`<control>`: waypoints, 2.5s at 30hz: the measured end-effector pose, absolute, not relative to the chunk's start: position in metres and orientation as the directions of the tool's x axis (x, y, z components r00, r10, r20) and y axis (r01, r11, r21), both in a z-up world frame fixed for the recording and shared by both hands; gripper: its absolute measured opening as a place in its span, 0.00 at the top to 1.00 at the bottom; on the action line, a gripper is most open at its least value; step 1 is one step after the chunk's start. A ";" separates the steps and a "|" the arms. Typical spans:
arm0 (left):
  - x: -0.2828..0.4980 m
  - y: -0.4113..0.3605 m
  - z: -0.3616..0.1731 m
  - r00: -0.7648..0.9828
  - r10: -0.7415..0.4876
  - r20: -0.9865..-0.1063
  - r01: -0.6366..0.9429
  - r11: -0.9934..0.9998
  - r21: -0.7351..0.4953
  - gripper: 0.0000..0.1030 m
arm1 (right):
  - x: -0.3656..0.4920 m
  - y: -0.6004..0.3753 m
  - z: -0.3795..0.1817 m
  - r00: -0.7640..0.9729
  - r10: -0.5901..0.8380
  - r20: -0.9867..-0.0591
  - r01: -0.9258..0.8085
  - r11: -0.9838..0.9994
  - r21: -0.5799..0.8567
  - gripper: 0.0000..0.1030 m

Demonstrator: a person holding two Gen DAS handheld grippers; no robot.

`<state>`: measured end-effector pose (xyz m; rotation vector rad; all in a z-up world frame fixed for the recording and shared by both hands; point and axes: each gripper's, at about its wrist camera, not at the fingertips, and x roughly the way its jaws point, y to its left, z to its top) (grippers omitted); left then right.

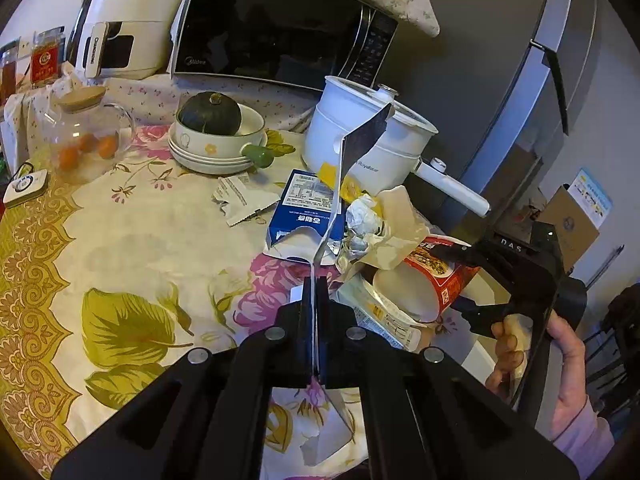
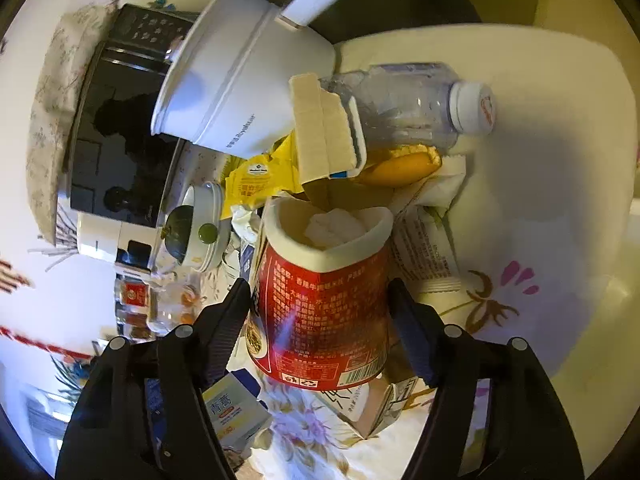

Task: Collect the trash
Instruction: 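Pinch the white paper towel with the left gripper while the right gripper grasps the red noodle cup, then lift the red noodle cup with the right gripper and drop it into the white bin, then carry the paper towel with the left gripper and release it into the bin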

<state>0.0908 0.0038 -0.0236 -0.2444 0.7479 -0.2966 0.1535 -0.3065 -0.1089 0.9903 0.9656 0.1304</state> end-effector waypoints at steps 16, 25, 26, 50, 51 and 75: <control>0.078 0.013 -0.010 0.719 -0.369 -0.589 0.190 0.920 -0.343 0.99 | 0.114 -0.313 -0.062 0.683 0.456 -0.571 0.221 0.616 0.756 0.40; 0.068 0.014 -0.002 0.726 -0.380 -0.573 0.206 0.915 -0.347 0.99 | 0.070 -0.334 -0.026 0.727 0.403 -0.556 0.204 0.646 0.735 0.39; 0.066 0.014 -0.002 0.725 -0.384 -0.572 0.209 0.914 -0.348 0.99 | 0.064 -0.340 -0.024 0.732 0.393 -0.556 0.211 0.645 0.734 0.39; 0.057 -0.035 -0.019 0.630 -0.468 -0.620 0.312 0.883 -0.350 0.99 | 0.005 -0.421 -0.127 0.491 0.255 -0.833 0.547 0.654 0.522 0.26; 0.057 -0.041 -0.020 0.615 -0.485 -0.622 0.326 0.874 -0.359 0.99 | 0.005 -0.423 -0.124 0.497 0.239 -0.834 0.551 0.656 0.516 0.22; 0.071 -0.220 -0.070 0.237 -0.598 -0.765 0.612 0.704 -0.361 0.99 | -0.041 -0.492 -0.082 0.580 0.006 -0.815 0.620 0.646 0.445 0.13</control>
